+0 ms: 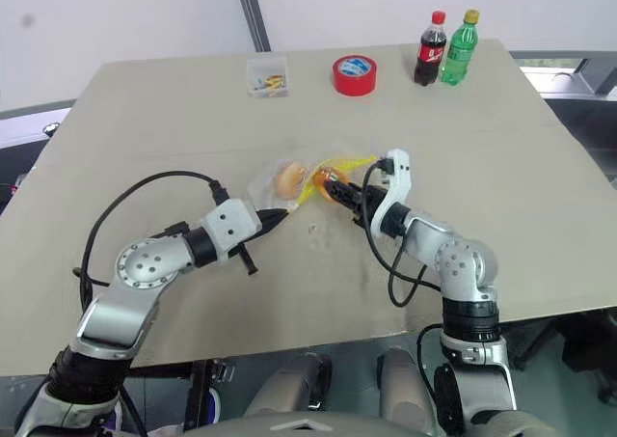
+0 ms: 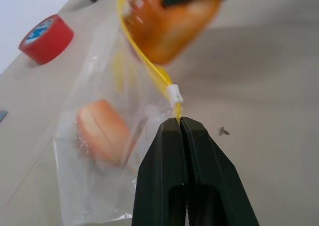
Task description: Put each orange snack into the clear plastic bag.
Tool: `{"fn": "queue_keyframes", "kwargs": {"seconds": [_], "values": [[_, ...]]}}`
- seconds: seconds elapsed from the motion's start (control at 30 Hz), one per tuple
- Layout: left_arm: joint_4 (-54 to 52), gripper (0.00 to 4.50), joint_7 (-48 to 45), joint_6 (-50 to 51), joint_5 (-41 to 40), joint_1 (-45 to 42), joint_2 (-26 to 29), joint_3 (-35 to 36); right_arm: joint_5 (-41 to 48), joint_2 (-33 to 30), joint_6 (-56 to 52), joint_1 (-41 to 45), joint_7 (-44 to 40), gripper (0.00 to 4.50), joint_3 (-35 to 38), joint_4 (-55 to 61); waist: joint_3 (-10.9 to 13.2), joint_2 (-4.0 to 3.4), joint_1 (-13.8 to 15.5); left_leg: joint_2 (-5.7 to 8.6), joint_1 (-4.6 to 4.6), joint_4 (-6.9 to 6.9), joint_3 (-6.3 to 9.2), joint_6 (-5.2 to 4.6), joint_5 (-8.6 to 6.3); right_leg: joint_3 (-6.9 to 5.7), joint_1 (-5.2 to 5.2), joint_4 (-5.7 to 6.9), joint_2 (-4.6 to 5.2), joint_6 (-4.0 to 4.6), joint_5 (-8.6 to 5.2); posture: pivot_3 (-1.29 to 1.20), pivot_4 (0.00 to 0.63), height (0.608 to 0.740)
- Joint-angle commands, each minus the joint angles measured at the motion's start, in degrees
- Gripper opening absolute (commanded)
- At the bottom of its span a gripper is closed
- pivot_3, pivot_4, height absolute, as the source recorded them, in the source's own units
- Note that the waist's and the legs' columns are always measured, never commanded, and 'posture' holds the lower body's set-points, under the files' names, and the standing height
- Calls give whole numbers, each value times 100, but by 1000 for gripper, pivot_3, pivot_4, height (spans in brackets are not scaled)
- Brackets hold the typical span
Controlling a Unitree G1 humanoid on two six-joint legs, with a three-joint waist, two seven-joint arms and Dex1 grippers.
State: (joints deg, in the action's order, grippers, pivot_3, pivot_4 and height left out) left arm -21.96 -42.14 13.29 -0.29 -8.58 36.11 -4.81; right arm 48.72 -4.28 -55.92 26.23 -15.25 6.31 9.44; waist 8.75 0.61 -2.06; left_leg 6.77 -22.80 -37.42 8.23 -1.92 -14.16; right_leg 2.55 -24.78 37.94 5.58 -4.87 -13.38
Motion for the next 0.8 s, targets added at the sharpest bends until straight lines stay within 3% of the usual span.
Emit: {"fn": "queue_keyframes", "kwargs": {"seconds": [0.03,0.3,0.63,0.8], "values": [[-302,0,-76,-161,-72,49,97,43,519,365,133,324,251,1349,533,-223,0,0,-4,0,0,0,0,-1,0,-1,0,1,-1,0,0,0,150,713],[-279,0,-101,-130,-111,8,89,44,653,993,212,399,711,1349,770,-755,1,-2,-24,-2,2,1,0,0,0,1,0,2,-2,1,0,0,150,713],[-336,0,-84,-115,-79,73,113,79,-543,-207,181,-34,164,1349,-481,-40,1,-3,-18,-1,1,1,-1,0,0,0,-1,1,-1,0,0,0,150,713],[-353,0,-86,-129,-78,74,95,32,-147,161,117,91,281,1349,-211,-18,1,-3,-43,-5,3,1,-1,-1,-1,2,-1,3,-6,0,0,0,150,713]]}}
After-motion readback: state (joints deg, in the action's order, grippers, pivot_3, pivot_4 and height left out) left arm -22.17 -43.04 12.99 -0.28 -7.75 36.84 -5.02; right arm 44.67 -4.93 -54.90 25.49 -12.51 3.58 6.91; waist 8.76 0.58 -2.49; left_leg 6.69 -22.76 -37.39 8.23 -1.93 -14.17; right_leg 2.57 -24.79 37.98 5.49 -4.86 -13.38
